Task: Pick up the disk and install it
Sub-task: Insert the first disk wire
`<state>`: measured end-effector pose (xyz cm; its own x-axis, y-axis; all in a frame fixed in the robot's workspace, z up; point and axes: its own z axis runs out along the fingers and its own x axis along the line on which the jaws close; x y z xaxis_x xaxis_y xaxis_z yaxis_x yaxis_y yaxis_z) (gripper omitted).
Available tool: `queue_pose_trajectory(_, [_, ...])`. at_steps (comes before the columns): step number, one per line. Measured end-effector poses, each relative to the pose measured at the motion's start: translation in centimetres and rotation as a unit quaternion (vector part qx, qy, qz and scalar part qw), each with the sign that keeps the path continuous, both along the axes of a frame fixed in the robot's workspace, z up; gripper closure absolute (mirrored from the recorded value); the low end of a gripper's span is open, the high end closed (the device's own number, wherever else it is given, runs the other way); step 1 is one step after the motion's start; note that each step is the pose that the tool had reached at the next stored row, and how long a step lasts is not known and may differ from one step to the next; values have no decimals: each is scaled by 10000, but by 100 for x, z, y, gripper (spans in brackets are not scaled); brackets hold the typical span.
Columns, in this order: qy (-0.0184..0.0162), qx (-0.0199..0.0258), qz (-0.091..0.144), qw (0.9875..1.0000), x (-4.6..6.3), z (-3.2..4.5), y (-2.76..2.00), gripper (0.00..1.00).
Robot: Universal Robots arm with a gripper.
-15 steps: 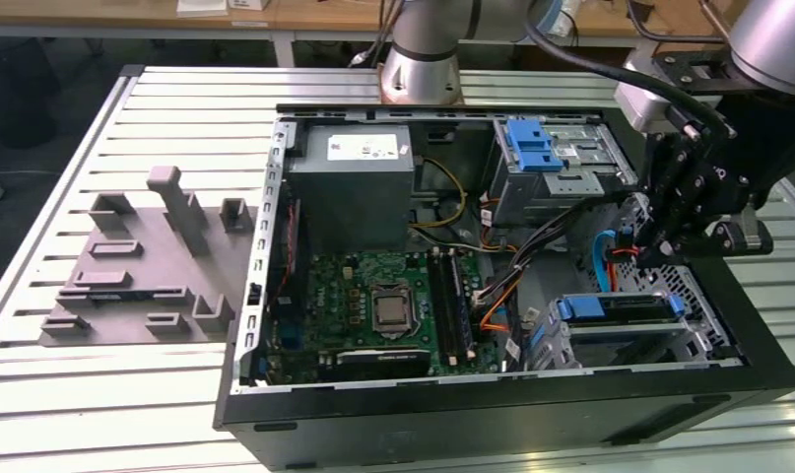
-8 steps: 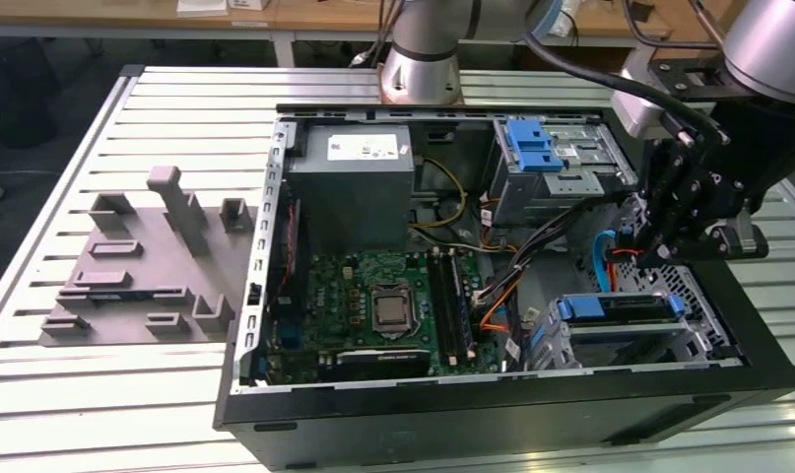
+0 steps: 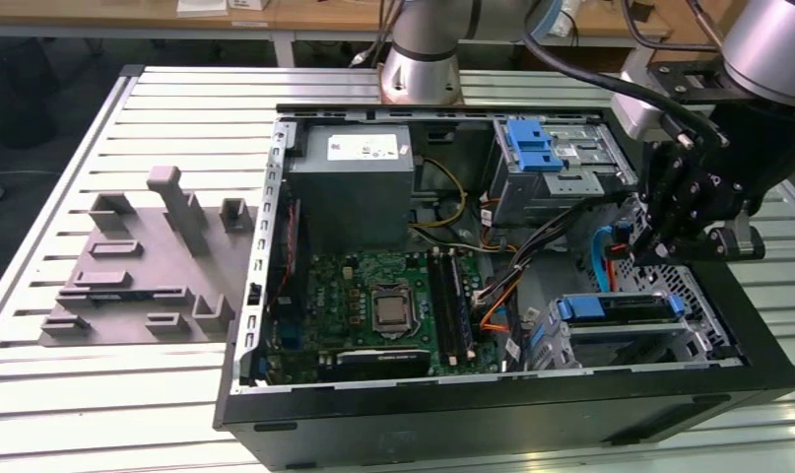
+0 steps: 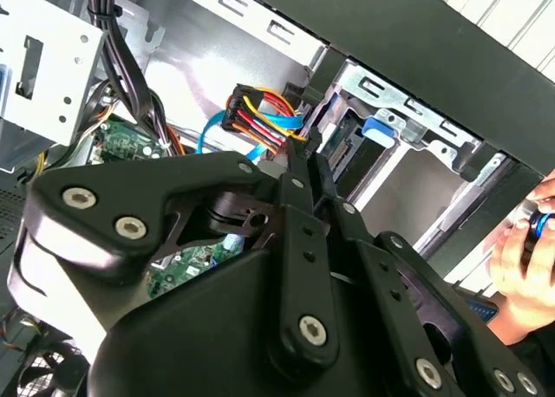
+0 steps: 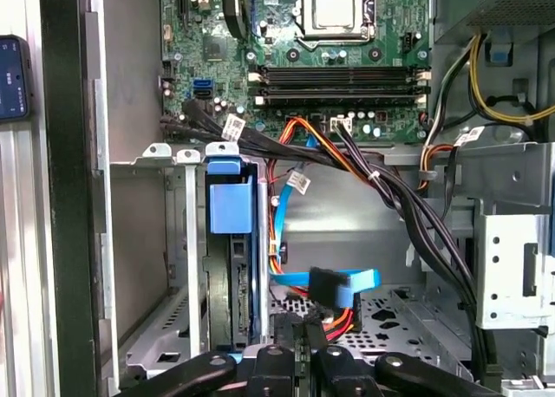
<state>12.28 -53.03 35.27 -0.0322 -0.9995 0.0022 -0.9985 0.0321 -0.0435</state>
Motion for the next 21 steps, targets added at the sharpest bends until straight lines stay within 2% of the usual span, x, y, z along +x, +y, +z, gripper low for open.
queue_pose_trajectory(3, [94, 0, 1, 10000, 20, -1, 1, 83])
queue_pose_trajectory(4, [113, 0, 1, 9999, 22, -3, 0, 83])
queue_pose_trajectory(7, [118, 0, 0, 9999, 22, -15, -37, 83])
queue_pose_trajectory(13, [119, 0, 0, 9999, 23, -57, -183, 83])
queue_pose_trajectory(21, [127, 0, 0, 9999, 23, -69, -193, 83])
